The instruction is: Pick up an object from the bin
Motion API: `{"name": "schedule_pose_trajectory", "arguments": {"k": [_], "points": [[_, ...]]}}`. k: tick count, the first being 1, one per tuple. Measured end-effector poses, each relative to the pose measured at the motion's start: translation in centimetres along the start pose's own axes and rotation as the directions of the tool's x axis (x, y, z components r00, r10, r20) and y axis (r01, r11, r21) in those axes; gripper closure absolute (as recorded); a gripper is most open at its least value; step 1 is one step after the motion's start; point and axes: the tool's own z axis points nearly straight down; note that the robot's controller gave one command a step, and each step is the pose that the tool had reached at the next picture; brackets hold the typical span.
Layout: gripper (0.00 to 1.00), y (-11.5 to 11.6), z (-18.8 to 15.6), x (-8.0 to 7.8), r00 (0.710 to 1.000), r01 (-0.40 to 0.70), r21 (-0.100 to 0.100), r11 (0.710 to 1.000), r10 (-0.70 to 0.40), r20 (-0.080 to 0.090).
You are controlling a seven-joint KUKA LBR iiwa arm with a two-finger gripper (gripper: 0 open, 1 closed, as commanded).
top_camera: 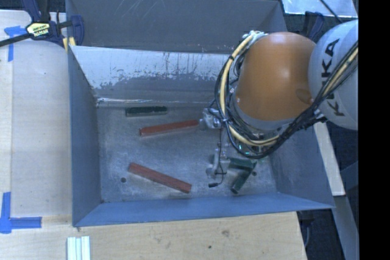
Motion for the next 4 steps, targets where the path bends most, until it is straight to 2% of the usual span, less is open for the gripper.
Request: {"name": "schedule_pose_trajectory", "arguments": {"k": [1, 2, 3, 4], "points": [[0.0, 0.0, 0.0, 0.0, 1.0, -0.001, 0.0, 1.0, 0.001, 0.0], [0.0, 3.7, 6.7, 0.0, 1.0, -0.005, -0.001, 1.0, 0.005, 0.005], [0.0, 7.5, 5.6, -0.3, 0.994, -0.111, -0.001, 0.994, 0.111, 0.002], [0.0, 7.4, 6.2, 0.0, 0.984, -0.179, 0.001, 0.984, 0.179, -0.002]]}}
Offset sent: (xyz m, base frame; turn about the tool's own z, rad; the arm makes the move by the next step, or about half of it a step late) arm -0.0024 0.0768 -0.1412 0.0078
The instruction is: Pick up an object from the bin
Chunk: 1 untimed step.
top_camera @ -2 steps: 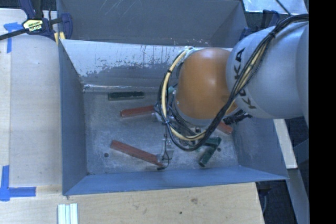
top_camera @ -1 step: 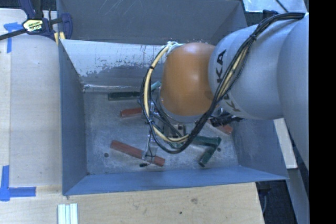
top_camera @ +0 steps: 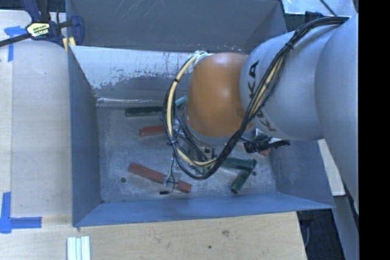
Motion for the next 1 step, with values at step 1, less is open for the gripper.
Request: {"name": "schedule_pose_trajectory", "arguments": {"k": [1], "points": [[0.0, 0.48, 6.82, -0.63, 0.999, -0.039, -0.002, 0.999, 0.039, 0.006]]}}
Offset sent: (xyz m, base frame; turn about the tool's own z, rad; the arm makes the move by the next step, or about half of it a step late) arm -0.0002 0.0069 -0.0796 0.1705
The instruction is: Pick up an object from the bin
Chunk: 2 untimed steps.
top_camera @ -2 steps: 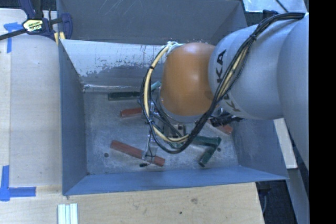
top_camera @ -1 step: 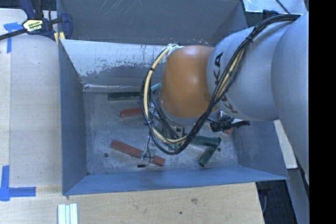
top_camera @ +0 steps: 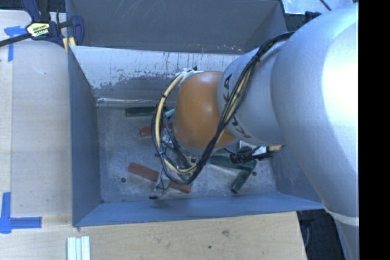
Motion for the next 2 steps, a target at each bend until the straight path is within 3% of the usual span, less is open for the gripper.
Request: {"name": "schedule_pose_trajectory", "arguments": {"k": [1, 2], "points": [[1.0, 0.31, 2.33, -0.52, 0.997, -0.075, -0.013, 0.997, 0.075, 0.028], [1.0, 0.31, 2.12, -0.41, 0.996, -0.084, -0.013, 0.996, 0.084, 0.026]]}}
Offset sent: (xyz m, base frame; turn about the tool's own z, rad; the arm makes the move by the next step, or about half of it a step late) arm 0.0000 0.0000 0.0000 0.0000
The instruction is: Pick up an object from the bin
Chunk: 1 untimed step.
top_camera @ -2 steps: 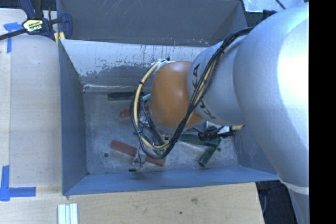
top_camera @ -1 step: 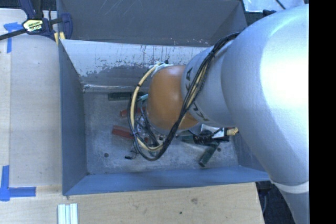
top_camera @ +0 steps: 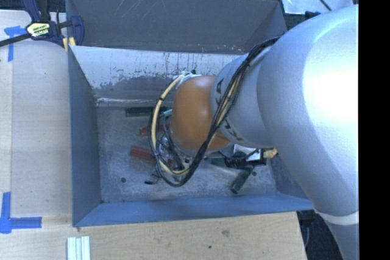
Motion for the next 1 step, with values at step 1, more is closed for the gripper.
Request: {"name": "schedule_pose_trajectory", "arguments": {"k": [1], "points": [[1.0, -0.08, -0.5, 0.16, 1.0, -0.003, 0.007, 1.0, 0.003, -0.013]]}}
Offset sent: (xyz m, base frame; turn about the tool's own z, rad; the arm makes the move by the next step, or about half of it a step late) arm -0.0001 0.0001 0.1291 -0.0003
